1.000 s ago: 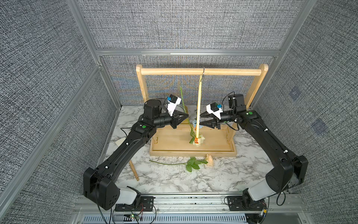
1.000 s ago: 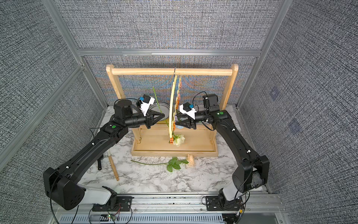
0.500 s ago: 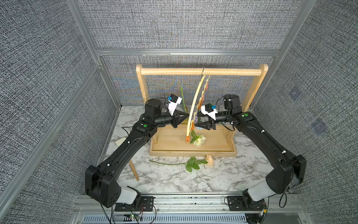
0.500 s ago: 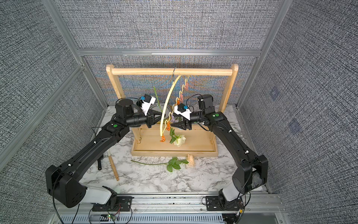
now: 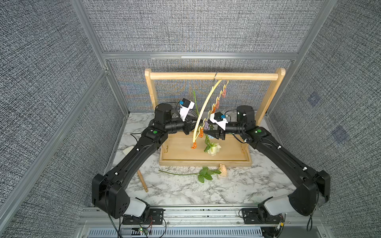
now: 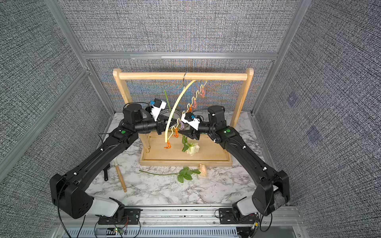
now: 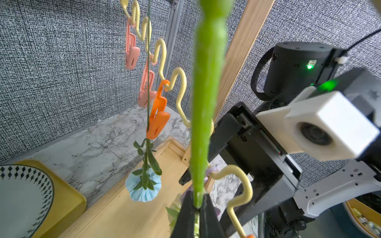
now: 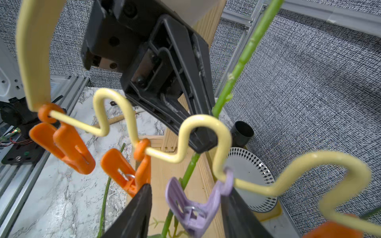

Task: Dry the flowers on a clothes hanger
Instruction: Open the clamp at the hanger, then clamp the flower onto the hanger.

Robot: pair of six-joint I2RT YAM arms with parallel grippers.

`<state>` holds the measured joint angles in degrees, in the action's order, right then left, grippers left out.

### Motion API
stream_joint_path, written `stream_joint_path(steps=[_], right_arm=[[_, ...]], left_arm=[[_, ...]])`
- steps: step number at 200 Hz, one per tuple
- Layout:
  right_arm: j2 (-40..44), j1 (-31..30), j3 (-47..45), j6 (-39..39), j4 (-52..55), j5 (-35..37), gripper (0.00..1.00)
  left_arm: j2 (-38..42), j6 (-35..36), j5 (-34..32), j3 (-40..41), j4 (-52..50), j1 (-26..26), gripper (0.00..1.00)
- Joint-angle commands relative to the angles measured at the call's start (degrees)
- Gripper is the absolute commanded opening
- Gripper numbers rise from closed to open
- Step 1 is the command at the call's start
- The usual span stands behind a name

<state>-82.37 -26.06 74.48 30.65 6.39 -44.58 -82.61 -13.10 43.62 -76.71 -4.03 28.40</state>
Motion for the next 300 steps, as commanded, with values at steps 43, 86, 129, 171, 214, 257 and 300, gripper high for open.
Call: stream_joint_path(steps=[43,86,129,171,214,257,300], right_arm=[[3.44,-1.8,-5.83,-5.78,-12.86,11.05,0.53],[2.5,-1.87,-3.63,-3.54,-9.13,6.97,0.38],[1.83,-1.85,-2.32,-2.97,-7.71,6.17,0.28],[1.99,-1.8,-2.28,-3.54,-7.18,5.8,0.26],[2.13,-1.8,-2.82,-5.29,-8.6,4.3,0.26],[2.82,-1.85,-5.08,-7.27,-13.15,1.81,0.26],[2.37,-1.8,-5.7,-9.33,-15.57,1.04,0.25]], left_arm=[[0.23,0.27,0.75,-0.64,0.79,0.0,0.02],[0.28,0.62,0.77,-0.81,0.43,-0.01,0.02],[0.78,2.06,-0.19,-0.81,-0.74,-0.01,0.02],[2.35,5.58,-5.14,0.26,-2.78,-0.01,0.02],[1.0,5.16,-5.85,1.03,-1.17,-0.01,0.02],[-0.19,1.13,-3.91,1.95,3.29,0.01,0.02],[-0.1,-1.35,-3.02,4.19,6.82,0.01,0.02]])
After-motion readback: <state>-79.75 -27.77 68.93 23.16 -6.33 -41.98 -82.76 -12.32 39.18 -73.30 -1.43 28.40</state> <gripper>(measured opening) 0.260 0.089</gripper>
